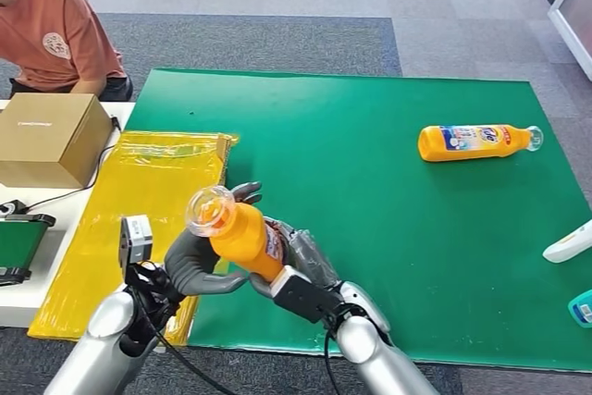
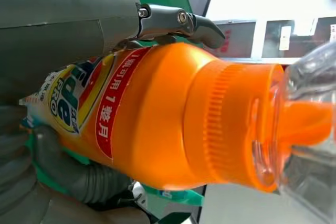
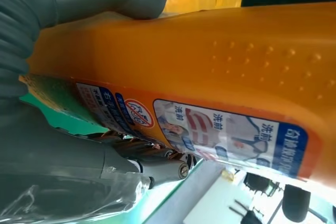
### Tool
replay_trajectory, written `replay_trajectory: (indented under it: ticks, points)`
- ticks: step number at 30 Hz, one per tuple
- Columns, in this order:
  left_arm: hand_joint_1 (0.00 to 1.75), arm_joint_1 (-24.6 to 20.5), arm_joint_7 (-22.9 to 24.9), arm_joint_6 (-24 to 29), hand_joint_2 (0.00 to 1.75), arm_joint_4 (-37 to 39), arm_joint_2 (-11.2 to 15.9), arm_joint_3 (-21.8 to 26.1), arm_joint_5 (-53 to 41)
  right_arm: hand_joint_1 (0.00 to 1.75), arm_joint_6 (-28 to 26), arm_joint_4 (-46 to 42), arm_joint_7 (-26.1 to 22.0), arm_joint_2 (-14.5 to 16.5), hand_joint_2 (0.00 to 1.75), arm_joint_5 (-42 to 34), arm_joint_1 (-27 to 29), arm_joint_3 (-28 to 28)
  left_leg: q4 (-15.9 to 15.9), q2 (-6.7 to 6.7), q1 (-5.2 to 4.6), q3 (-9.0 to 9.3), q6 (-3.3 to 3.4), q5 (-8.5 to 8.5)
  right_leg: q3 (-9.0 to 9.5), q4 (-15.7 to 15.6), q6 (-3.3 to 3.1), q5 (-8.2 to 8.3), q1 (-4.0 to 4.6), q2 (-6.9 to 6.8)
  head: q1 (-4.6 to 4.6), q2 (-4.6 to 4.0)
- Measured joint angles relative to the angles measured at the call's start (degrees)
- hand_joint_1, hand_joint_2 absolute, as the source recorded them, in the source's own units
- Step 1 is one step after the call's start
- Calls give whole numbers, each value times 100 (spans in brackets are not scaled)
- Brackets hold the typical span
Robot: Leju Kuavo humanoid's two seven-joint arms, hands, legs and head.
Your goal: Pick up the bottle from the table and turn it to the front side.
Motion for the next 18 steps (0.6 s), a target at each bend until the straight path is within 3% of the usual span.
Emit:
replay_trajectory:
  ticks: [1, 2, 5, 6, 12, 13, 15, 17, 18]
  points:
    - [0, -13, 5, 28, 175, 23, 20, -17, -17, 175, 9, 38, 9, 3, 175, -14, -8, 24, 0, 0, 0, 0, 0, 0, -1, 0, 0, 0, 0, 0, 1, -1]
    - [20, -18, 7, 61, 175, 45, 38, -34, -39, 175, 17, 73, 20, 7, 175, -33, -17, 42, 0, 0, 0, 0, 0, 0, -1, 0, 0, 0, 0, 0, -1, 0]
    - [151, -26, 8, 167, 175, 92, 81, -87, -165, 175, 39, 141, 48, 7, 175, -82, -26, 68, 0, 1, 0, -1, 0, 0, -1, 0, 0, -1, -1, 0, 0, 0]
    - [175, -31, 8, 220, 175, 104, 92, -106, -242, 175, 48, 155, 60, 7, 175, -92, -27, 72, 0, 1, 0, -1, 0, -1, -1, 0, 0, 0, -1, 0, 0, -1]
    - [175, -40, 8, 480, 175, 133, 130, -156, -692, 175, 63, 170, 139, 5, 175, -156, -17, 67, 0, 1, 0, -1, 0, 0, -1, 0, 0, 0, 0, 0, -1, -1]
    - [175, -40, 8, 503, 175, 135, 135, -160, -739, 165, 54, 168, 153, 4, 175, -164, -15, 64, 0, 1, 0, -1, 0, 0, -1, 0, 0, 0, 0, 0, 0, 0]
    - [175, -38, 6, 538, 175, 137, 145, -162, -808, 109, 30, 155, 184, -5, 175, -179, -11, 59, 0, 1, 0, -1, 0, 0, -1, 0, 0, 0, 0, 0, 0, 0]
    - [175, -36, -7, 576, 175, 137, 148, -162, -853, 31, 8, 122, 214, -18, 175, -191, 0, 56, 0, 1, 0, -1, 0, 0, -1, 0, 0, 0, 0, 0, -1, 0]
    - [175, -34, -16, 605, 175, 135, 148, -161, -872, 15, -6, 101, 230, -22, 175, -197, 10, 48, 0, 0, 0, -2, 0, 0, 0, 0, 0, 0, 0, 0, -1, 0]
